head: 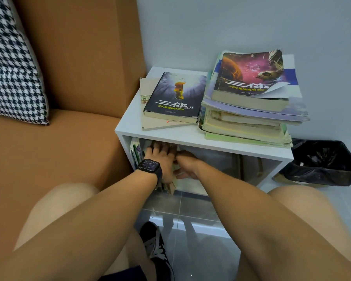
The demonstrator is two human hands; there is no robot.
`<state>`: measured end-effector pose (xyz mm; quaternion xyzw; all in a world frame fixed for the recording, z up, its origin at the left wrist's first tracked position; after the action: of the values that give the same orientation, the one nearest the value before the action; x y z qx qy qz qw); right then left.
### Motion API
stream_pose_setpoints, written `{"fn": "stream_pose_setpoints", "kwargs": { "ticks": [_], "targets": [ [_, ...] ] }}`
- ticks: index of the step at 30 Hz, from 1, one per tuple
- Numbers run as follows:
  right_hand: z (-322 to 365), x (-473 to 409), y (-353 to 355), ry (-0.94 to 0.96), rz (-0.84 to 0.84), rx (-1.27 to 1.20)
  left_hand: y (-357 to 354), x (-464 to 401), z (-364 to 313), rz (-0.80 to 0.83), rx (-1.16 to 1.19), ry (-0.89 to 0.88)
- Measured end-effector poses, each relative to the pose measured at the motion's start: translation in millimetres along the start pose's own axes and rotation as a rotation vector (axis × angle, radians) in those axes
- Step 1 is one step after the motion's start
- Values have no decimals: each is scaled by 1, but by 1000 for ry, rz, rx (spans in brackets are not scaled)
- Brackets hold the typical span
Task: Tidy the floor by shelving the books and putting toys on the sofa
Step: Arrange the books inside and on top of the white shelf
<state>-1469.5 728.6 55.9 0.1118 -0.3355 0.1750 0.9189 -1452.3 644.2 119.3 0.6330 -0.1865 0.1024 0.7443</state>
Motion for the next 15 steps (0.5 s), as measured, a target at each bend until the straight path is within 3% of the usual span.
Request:
{"fn": "stream_pose_setpoints", "kwargs": {
  "ticks": [6,11,15],
  "targets": [
    [-21,-2,6,-9,71,-49,2,-3,-5,-177,-185,-19],
    [-38,-6,18,-39,90,-66,-6,-7,-23,-145,-351,-133],
    [-55,-10,25,-94,65,-24,-11,-9,-22,-87,-349,-92]
  ]
}}
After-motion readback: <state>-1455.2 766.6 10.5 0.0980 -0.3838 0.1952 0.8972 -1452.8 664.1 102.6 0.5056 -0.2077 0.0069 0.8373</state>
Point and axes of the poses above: each hand's wrist, its own x-axis away from the middle knuckle, its own y-axis out of the back of the hand, z = x × y, the point moved 9 cm from there along -x, towards the middle knuckle, and after that the axes turned 1 degree about x, right-handed, at the moved point
